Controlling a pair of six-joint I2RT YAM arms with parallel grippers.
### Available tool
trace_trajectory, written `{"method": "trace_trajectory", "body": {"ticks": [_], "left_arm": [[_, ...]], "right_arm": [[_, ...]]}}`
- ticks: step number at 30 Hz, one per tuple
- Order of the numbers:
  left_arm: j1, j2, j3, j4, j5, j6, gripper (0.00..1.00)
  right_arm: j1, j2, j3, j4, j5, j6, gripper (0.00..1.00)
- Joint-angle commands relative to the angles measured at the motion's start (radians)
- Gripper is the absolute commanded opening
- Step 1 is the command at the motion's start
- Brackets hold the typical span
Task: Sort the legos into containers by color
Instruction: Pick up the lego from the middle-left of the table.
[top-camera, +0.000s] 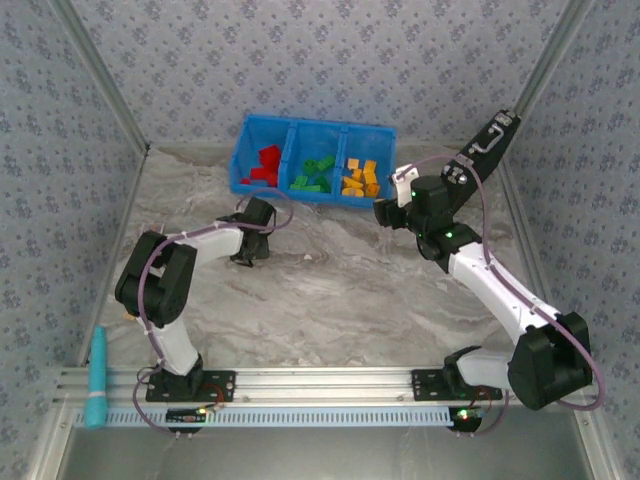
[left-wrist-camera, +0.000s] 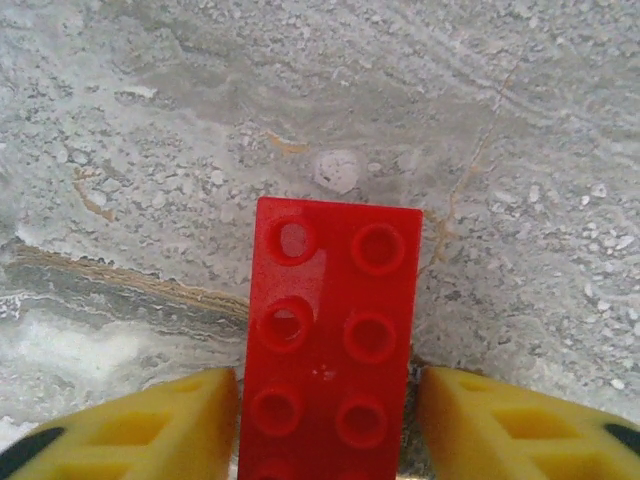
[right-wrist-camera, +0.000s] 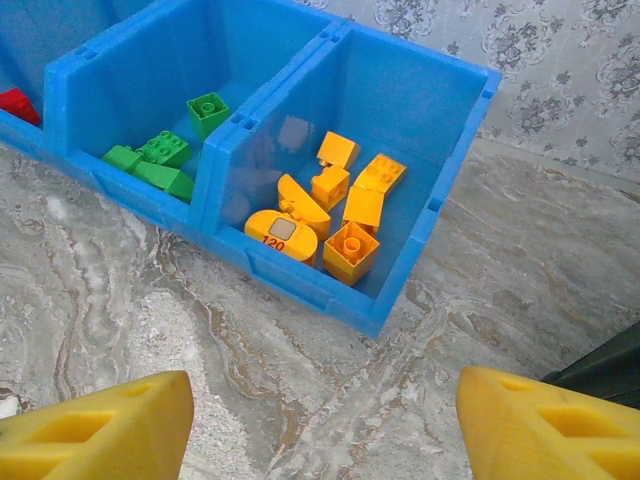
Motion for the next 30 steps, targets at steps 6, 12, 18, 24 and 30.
{"method": "trace_trajectory", "body": {"ticks": [6, 12, 18, 24, 30], "left_arm": [[0.009, 0.053, -0.034, 0.058, 0.092, 0.029, 0.32], [0.009, -0.013, -0.057, 0.044, 0.118, 0.042, 0.20], [0.017, -0.105, 0.037, -0.043, 0.135, 0.102, 0.15], [0.026, -0.161, 0.289, -0.098, 0.122, 0.209, 0.14], [0.070, -0.024, 0.555, -0.027, 0.150, 0.294, 0.14]], "right_arm": [[-0.004, -0.021, -0.016, -0.015, 0.027, 0.029, 0.72], [-0.004, -0.052, -0.085, -0.013, 0.036, 0.070, 0.73], [-0.006, -0.084, -0.113, -0.036, 0.044, 0.085, 0.73], [-0.011, -0.091, -0.112, -0.050, 0.062, 0.092, 0.73], [-0.011, -0.092, -0.106, -0.072, 0.102, 0.123, 0.73]]}}
